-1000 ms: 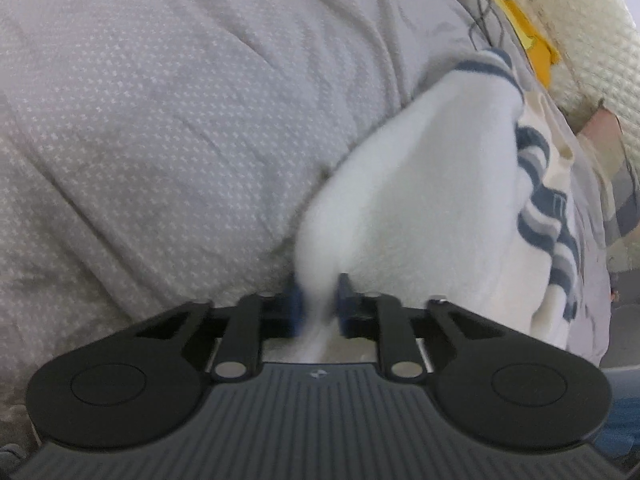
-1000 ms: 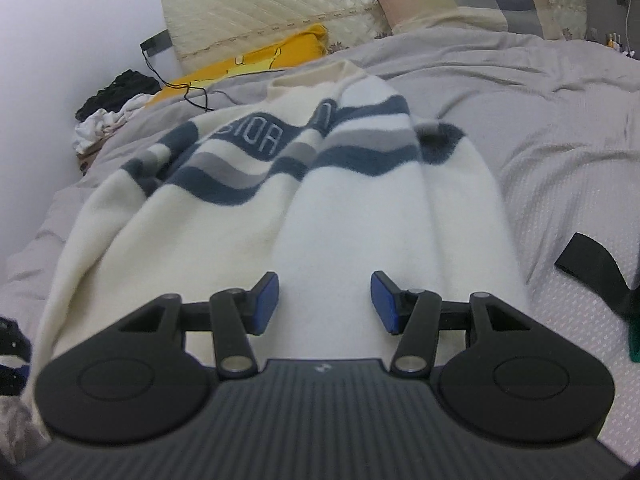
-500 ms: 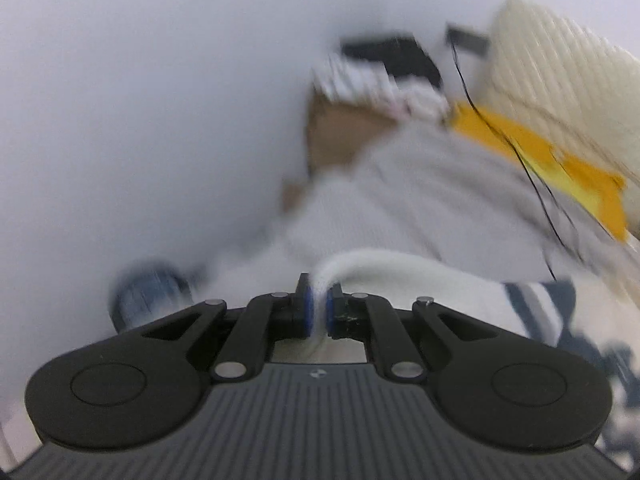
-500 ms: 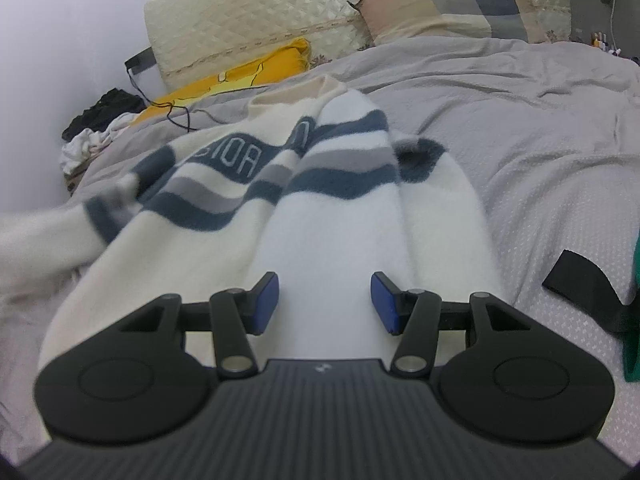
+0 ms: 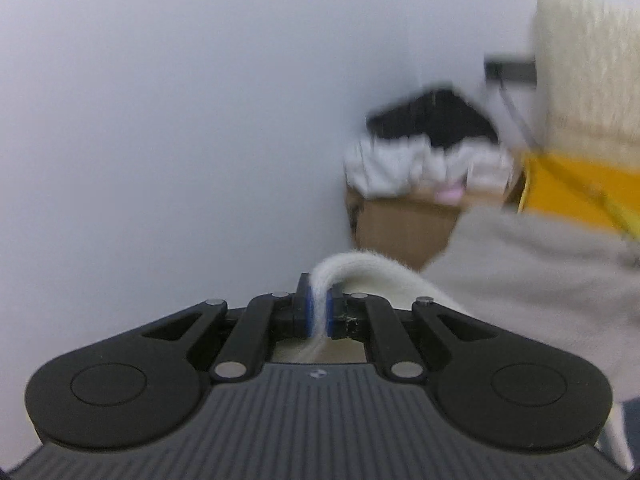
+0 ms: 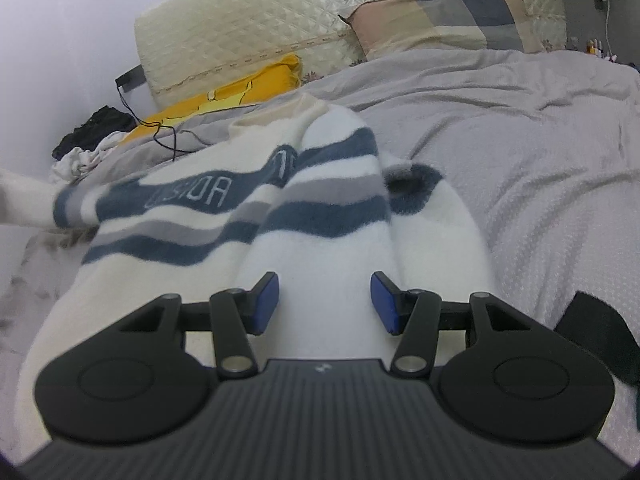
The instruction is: Fold large clothes
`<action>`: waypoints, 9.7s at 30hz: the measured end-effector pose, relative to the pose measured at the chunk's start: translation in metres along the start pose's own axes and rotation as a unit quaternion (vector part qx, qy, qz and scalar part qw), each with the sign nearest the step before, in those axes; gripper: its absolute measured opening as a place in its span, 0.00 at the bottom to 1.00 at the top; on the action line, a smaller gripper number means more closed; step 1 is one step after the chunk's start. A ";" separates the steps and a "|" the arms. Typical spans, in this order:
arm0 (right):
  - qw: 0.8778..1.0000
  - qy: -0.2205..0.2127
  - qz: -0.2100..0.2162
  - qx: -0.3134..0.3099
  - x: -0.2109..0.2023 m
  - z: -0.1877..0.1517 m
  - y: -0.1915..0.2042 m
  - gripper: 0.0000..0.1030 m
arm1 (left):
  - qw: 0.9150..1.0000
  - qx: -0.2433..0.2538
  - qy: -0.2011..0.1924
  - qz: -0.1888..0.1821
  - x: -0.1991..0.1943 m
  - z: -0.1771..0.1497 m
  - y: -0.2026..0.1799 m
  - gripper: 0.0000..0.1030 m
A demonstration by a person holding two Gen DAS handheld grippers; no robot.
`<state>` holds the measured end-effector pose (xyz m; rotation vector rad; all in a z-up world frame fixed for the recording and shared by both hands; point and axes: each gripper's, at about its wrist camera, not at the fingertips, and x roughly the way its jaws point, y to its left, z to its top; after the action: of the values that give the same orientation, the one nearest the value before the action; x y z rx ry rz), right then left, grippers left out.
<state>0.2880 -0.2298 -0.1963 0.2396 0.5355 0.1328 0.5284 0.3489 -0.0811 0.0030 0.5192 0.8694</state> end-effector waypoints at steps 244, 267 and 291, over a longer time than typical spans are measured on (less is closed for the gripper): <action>0.998 -0.063 0.000 -0.015 -0.173 0.002 -0.015 0.82 | 0.856 0.077 0.013 -0.511 -0.443 -0.282 0.028 0.94; 0.993 -0.066 -0.056 0.083 -0.033 0.079 -0.114 0.99 | 0.884 0.089 0.061 -0.455 -0.410 -0.308 -0.001 0.95; 0.939 -0.134 -0.009 0.316 0.138 0.102 -0.333 0.55 | 0.887 0.091 0.132 -0.434 -0.349 -0.326 -0.079 0.95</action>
<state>0.4796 -0.5444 -0.2656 0.8689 0.2942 -0.0966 0.2589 -0.0241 -0.2323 -0.1691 0.7680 -0.0675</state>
